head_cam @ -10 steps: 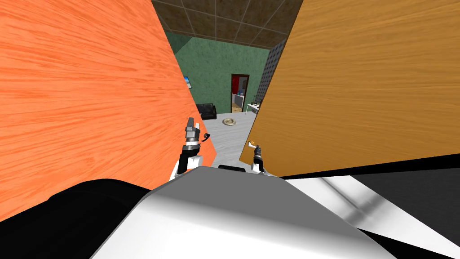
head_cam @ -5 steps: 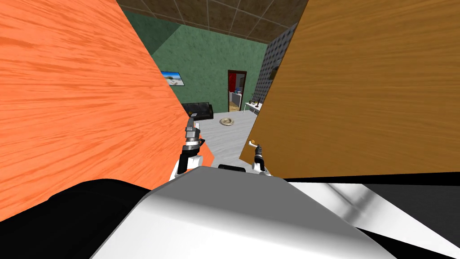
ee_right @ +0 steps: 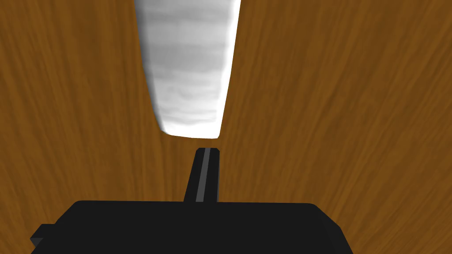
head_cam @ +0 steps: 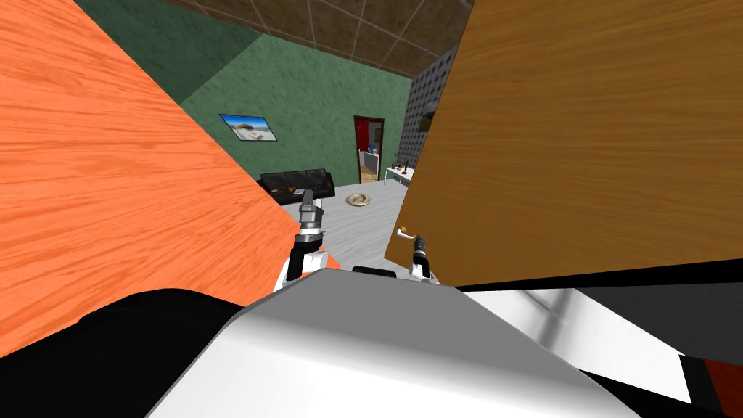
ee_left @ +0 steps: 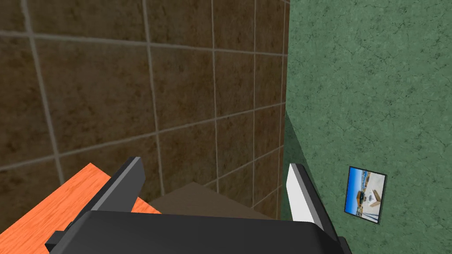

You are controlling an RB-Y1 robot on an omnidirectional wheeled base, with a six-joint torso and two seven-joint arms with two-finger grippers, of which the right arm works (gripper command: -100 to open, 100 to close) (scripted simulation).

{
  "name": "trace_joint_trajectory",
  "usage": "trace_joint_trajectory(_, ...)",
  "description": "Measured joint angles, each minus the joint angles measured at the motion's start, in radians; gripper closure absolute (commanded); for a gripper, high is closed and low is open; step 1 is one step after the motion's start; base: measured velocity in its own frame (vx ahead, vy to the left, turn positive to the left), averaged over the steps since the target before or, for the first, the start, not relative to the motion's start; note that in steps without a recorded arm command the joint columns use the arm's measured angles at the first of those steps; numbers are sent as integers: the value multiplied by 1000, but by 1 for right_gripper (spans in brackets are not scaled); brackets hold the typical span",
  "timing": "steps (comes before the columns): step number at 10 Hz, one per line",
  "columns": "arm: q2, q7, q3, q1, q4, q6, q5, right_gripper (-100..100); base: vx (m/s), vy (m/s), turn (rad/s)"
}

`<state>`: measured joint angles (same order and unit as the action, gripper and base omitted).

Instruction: Push the door open

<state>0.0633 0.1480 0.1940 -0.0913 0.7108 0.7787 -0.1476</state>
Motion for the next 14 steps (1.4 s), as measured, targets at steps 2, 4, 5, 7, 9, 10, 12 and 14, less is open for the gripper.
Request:
trace_joint_trajectory(2, 2, -10, -18, -13, -8, -3, 18, -100, -93, -46, -206)
trace_joint_trajectory(4, 1, -25, -37, -34, -53, 20, 37, -100, -110, -13, -251)
trace_joint_trajectory(5, -6, -29, -47, -47, -63, 20, 47, -100, -90, 8, -349)
trace_joint_trajectory(7, -15, -43, -68, -57, -73, 17, 68, -100, -65, 16, -169)
trace_joint_trajectory(9, -19, -67, -88, -114, -173, 62, 87, -100, -62, 37, -168)
trace_joint_trajectory(10, -30, -67, -95, -93, -136, 46, 94, -100, -62, 58, -264)
trace_joint_trajectory(12, -54, -78, -114, -124, -178, 56, 113, -100, -86, 78, -162)
trace_joint_trajectory(14, -72, -88, -131, -122, -165, 50, 128, -100, -84, 132, -145)
